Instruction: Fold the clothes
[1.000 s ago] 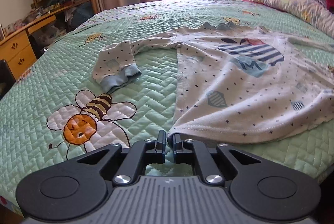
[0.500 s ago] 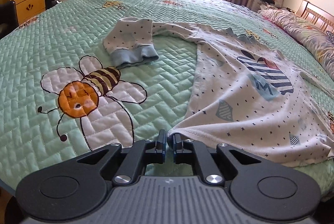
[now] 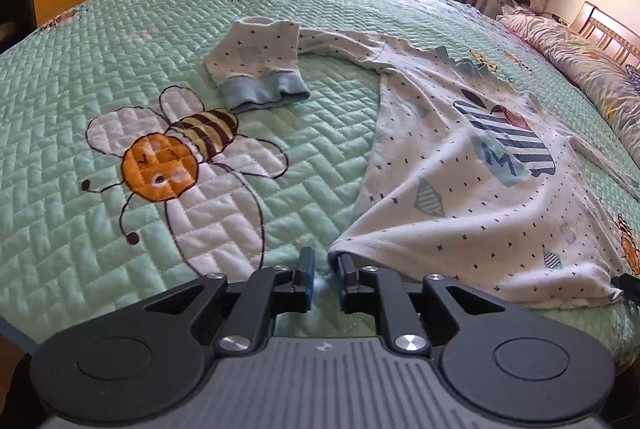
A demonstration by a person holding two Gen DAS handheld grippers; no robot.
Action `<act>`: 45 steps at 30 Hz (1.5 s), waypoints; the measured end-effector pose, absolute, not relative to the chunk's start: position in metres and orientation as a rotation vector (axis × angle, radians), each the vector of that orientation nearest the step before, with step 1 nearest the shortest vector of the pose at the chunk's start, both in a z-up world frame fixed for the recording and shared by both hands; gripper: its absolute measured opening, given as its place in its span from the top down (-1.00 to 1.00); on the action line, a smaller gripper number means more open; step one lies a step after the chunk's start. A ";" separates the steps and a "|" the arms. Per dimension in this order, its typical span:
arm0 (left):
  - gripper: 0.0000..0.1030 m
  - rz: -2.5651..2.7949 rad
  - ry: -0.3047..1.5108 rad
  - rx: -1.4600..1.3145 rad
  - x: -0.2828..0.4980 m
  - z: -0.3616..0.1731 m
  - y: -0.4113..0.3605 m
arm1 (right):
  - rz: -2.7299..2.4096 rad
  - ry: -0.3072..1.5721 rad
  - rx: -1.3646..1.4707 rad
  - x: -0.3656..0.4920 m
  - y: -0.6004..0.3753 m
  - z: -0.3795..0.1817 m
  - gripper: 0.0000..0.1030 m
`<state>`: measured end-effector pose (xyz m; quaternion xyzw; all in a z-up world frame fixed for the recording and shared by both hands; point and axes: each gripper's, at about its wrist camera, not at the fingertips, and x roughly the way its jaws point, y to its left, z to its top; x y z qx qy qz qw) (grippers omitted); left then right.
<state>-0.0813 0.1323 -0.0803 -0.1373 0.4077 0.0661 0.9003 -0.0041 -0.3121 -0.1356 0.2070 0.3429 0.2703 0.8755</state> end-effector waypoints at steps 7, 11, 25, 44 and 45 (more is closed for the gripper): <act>0.59 0.124 0.795 -0.162 -0.077 -0.060 0.120 | 0.565 0.706 0.405 -0.021 -0.317 -0.124 -0.07; 0.42 0.064 0.756 -0.005 -0.044 -0.052 0.092 | 0.564 0.691 0.432 -0.017 -0.324 -0.125 -0.13; 0.81 0.065 0.864 0.125 0.051 -0.089 0.077 | 0.585 0.597 0.331 -0.022 -0.299 -0.108 -0.26; 0.11 -0.034 0.768 0.064 0.021 -0.058 0.057 | 0.605 0.566 0.404 -0.025 -0.308 -0.116 -0.28; 0.07 -0.096 0.779 0.092 0.021 -0.061 0.046 | 0.608 0.562 0.401 -0.025 -0.306 -0.115 -0.28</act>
